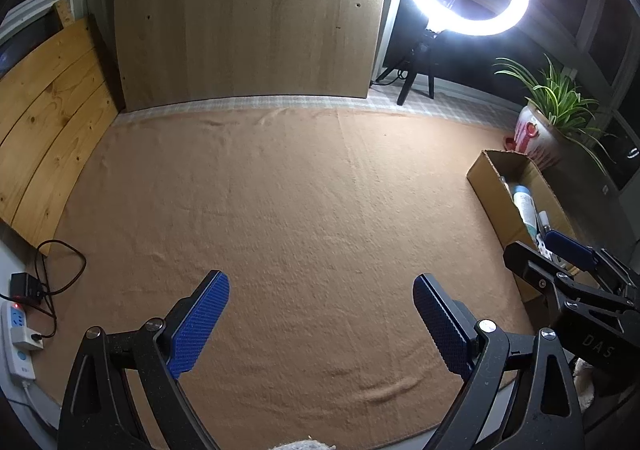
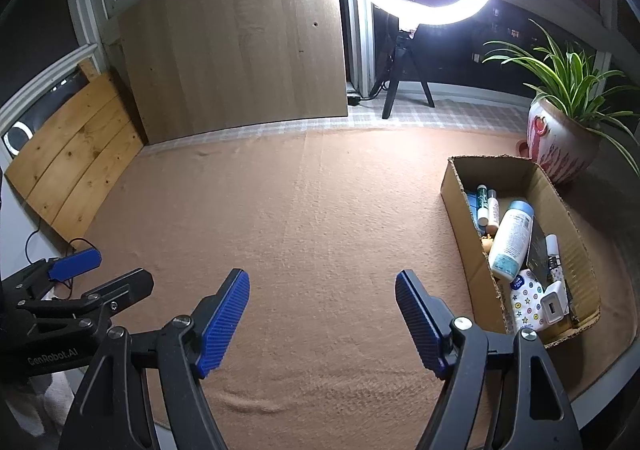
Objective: Organize objects
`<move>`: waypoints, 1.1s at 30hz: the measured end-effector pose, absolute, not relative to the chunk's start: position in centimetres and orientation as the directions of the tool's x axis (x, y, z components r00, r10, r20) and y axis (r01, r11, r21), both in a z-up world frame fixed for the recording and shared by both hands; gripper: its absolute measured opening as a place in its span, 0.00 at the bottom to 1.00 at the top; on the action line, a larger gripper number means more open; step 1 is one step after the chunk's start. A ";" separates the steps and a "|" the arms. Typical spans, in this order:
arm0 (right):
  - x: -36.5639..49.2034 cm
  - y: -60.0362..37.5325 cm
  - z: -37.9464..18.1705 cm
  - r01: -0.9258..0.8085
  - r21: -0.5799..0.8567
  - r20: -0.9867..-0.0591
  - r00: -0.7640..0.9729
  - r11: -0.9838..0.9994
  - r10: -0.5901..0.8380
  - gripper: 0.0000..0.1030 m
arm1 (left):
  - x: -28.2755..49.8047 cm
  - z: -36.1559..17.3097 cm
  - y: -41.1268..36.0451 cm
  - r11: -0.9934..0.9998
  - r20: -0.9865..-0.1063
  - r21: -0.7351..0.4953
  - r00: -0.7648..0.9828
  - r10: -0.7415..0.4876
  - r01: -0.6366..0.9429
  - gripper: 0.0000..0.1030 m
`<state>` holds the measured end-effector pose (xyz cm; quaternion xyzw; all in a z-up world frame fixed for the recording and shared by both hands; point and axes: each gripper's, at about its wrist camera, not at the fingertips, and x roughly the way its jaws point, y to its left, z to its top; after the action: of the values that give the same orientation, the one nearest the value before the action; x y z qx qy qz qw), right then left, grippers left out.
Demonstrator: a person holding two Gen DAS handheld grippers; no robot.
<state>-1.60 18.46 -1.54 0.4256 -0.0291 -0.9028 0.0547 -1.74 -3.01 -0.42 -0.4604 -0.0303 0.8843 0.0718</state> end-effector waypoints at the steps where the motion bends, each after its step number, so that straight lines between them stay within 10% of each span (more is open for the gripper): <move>1: -1.6 18.4 -1.6 0.074 0.098 -0.766 -0.632 -0.992 -0.122 0.70 | -1.8 -0.4 -3.1 -0.988 -0.810 -0.120 -0.566 0.154 -0.098 0.93; 33: -1.6 18.6 -1.9 0.044 0.083 -0.772 -0.629 -0.996 -0.092 0.70 | -1.6 -1.3 -4.3 -0.989 -0.821 -0.122 -0.552 0.146 -0.080 0.93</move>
<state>-1.63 18.57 -1.93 0.4292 -0.0279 -0.9020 0.0379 -1.58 -4.30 -1.34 -0.4690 -0.0352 0.8802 0.0640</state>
